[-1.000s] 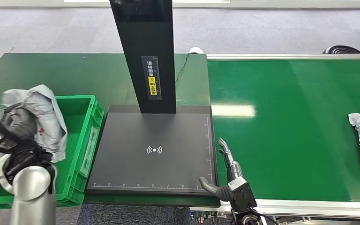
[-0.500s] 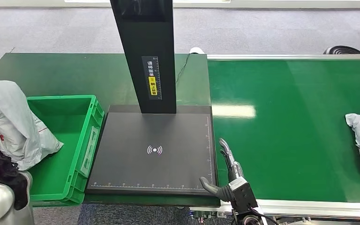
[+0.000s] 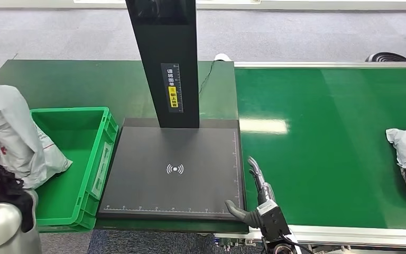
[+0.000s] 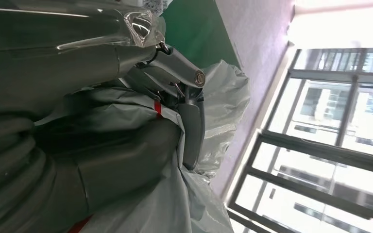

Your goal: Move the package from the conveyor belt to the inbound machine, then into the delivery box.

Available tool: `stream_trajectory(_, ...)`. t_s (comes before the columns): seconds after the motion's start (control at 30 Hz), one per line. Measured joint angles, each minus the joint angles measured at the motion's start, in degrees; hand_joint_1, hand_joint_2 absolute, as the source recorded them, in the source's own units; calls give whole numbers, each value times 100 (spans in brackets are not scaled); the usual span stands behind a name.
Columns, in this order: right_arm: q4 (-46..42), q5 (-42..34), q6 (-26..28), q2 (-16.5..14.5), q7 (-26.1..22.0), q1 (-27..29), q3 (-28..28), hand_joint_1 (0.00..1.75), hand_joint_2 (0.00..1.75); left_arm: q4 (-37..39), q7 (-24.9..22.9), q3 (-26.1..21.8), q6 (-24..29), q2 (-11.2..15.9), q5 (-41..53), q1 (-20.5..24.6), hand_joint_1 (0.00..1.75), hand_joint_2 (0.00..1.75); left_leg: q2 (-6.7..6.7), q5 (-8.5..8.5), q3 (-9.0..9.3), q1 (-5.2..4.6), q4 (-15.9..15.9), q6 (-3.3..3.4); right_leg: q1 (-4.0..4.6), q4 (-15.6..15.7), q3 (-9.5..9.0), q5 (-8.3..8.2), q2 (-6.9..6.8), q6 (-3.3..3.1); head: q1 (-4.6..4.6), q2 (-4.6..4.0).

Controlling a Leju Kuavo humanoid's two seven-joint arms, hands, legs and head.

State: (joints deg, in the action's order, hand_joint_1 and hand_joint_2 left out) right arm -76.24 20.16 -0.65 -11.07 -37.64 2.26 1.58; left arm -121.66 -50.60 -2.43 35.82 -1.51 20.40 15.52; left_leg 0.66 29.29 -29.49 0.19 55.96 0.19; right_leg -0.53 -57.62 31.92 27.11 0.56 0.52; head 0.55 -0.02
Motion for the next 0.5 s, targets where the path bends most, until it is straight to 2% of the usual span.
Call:
stream_trajectory(0.1, -1, 36, -67, -34, 1, -15, -10, 0, 175, 661, 0, 65, 0, -39, 353, 190, 175, 175, 1, -4, 2, 0, 1, -1, 0, 0, 1, 0, -2, 0, 0, 0)
stream_trajectory(0.23, -18, 25, -79, -53, 1, -58, 14, 0, 175, 2250, 0, 67, 0, -35, 1114, 825, 175, 175, 5, -15, 1, 0, 1, -2, 1, -1, -3, -7, -12, -6, -1, 0)
stream_trajectory(0.4, -14, -46, -79, -43, 22, -98, 62, 0, 175, 4105, 0, -92, -15, 128, 1098, 1618, 175, 175, -8, -17, 2, 1, 1, -4, 1, -3, 1, -13, 0, -12, -1, 0)
stream_trajectory(0.5, 2, -75, -79, -27, 26, -148, 76, 0, 175, 4878, 0, -162, -17, 220, 1201, 1917, 175, 175, -9, -17, 1, 1, 1, -5, 1, -3, 4, -13, 2, -12, -2, 0)
